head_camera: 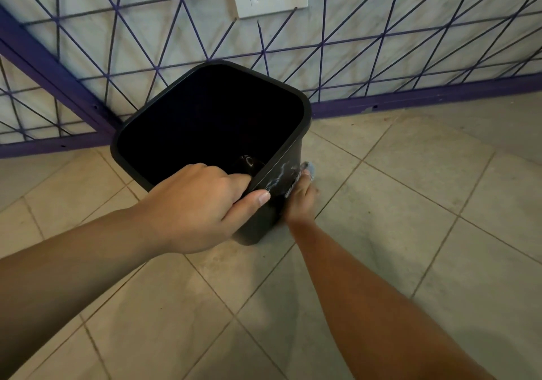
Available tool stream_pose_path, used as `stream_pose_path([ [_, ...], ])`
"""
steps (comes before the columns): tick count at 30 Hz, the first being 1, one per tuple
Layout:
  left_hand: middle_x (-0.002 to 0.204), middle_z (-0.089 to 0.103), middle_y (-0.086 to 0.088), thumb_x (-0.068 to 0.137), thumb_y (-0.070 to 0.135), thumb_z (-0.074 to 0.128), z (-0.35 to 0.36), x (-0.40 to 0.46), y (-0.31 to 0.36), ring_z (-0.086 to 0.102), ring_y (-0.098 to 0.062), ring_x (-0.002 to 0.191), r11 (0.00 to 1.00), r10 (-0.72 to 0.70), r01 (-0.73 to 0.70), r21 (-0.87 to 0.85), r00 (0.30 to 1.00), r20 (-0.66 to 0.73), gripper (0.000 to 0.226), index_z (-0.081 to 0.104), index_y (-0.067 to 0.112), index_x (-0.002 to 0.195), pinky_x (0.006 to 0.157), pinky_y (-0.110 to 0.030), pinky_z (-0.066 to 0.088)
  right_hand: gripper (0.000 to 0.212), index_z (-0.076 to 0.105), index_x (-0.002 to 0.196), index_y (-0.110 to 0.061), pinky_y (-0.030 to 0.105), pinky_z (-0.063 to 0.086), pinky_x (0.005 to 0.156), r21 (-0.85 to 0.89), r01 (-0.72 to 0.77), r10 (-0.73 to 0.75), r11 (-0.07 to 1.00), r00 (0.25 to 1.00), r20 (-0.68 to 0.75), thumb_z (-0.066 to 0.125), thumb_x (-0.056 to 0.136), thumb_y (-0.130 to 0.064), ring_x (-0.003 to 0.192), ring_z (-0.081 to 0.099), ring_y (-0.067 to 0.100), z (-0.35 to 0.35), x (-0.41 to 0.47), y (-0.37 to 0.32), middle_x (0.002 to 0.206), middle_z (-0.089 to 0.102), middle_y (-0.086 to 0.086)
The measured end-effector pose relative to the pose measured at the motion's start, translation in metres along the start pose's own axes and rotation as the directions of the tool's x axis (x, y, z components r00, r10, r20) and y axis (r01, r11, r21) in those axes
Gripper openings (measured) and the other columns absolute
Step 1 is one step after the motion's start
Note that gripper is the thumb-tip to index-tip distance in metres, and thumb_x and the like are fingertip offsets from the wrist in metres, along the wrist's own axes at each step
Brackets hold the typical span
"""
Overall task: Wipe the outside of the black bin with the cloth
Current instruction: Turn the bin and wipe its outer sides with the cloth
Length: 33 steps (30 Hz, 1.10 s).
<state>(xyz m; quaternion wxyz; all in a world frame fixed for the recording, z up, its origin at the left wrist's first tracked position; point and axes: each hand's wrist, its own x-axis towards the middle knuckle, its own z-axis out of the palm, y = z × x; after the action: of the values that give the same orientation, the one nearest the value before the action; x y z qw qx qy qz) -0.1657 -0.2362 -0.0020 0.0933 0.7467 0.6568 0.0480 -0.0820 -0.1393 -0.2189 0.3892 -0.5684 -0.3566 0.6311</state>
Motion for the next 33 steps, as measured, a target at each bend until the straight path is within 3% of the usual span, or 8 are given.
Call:
stream_pose_path([
  [6,0.053,0.051,0.005,0.093,0.065,0.014,0.002,0.002,-0.003,0.054,-0.01,0.047,1.0,-0.009,0.009,0.024,1.0,-0.004,0.051,0.041,0.03,0.068,0.048,-0.035,0.048,0.096,0.058,0.138,-0.01,0.061,0.045,0.116,-0.015,0.05,-0.05,0.999,0.999,0.002,0.027,0.082,-0.081,0.134,0.056,0.04,0.001,-0.028,-0.029,0.141,0.057,0.021],
  [10,0.049,0.047,0.005,0.094,0.064,0.017,0.0,0.001,-0.003,0.05,-0.011,0.043,1.0,-0.012,0.012,0.01,1.0,0.011,0.048,0.037,0.032,0.064,0.043,-0.033,0.044,0.117,0.057,0.146,-0.008,0.061,0.044,0.118,0.004,-0.034,0.034,0.999,0.999,-0.01,0.024,0.067,-0.089,0.136,0.055,0.039,-0.003,-0.007,-0.015,0.144,0.058,0.019],
  [13,0.054,0.052,0.007,0.093,0.065,0.014,0.001,0.0,-0.004,0.054,-0.01,0.048,1.0,-0.024,0.024,0.017,1.0,0.004,0.051,0.042,0.031,0.068,0.048,-0.034,0.048,0.108,0.054,0.147,-0.014,0.061,0.041,0.12,0.061,-0.013,0.012,0.998,1.0,0.015,0.028,0.072,-0.087,0.142,0.051,0.039,0.001,-0.023,-0.035,0.15,0.053,0.018],
  [15,0.052,0.049,0.006,0.094,0.065,0.015,0.002,0.0,-0.004,0.053,-0.01,0.048,1.0,-0.021,0.021,0.013,1.0,-0.005,0.049,0.039,0.032,0.067,0.047,-0.033,0.047,0.103,0.054,0.144,-0.013,0.062,0.04,0.121,0.038,0.038,-0.038,0.999,0.999,0.006,0.027,0.079,-0.088,0.142,0.049,0.041,0.004,-0.027,-0.03,0.147,0.052,0.019],
  [18,0.047,0.043,0.005,0.096,0.062,0.019,-0.001,0.0,-0.002,0.048,-0.011,0.042,1.0,-0.016,0.016,0.007,1.0,-0.004,0.046,0.033,0.033,0.063,0.042,-0.027,0.038,0.128,0.056,0.147,-0.015,0.06,0.041,0.121,0.037,-0.021,0.02,0.999,1.0,0.01,0.03,0.062,-0.107,0.138,0.054,0.037,-0.001,-0.006,-0.011,0.144,0.057,0.016],
  [23,0.049,0.041,0.01,0.092,0.061,0.019,-0.003,0.0,0.003,0.049,-0.005,0.044,1.0,-0.021,0.021,-0.02,1.0,0.019,0.04,0.032,0.036,0.064,0.047,-0.015,0.027,0.109,0.053,0.148,-0.012,0.054,0.046,0.118,0.059,0.031,-0.034,0.998,0.998,0.053,0.034,0.075,-0.091,0.134,0.058,0.031,-0.005,-0.02,-0.036,0.142,0.058,0.016],
  [27,0.049,0.042,0.008,0.092,0.061,0.019,-0.003,0.0,0.002,0.046,-0.007,0.042,0.999,-0.021,0.022,-0.044,1.0,0.011,0.041,0.032,0.036,0.063,0.046,-0.019,0.03,0.143,0.055,0.148,-0.013,0.058,0.042,0.12,0.035,-0.031,0.031,0.999,0.999,0.017,0.023,0.053,-0.115,0.137,0.055,0.034,-0.002,0.007,0.009,0.144,0.059,0.014],
  [33,0.052,0.048,0.007,0.093,0.065,0.015,0.002,0.0,-0.004,0.051,-0.009,0.046,1.0,-0.001,0.001,-0.014,1.0,-0.016,0.044,0.034,0.036,0.065,0.044,-0.025,0.041,0.103,0.055,0.143,-0.007,0.057,0.049,0.114,0.032,0.063,-0.063,0.997,0.998,-0.003,0.032,0.082,-0.087,0.131,0.06,0.035,-0.002,-0.031,-0.035,0.141,0.058,0.02],
])
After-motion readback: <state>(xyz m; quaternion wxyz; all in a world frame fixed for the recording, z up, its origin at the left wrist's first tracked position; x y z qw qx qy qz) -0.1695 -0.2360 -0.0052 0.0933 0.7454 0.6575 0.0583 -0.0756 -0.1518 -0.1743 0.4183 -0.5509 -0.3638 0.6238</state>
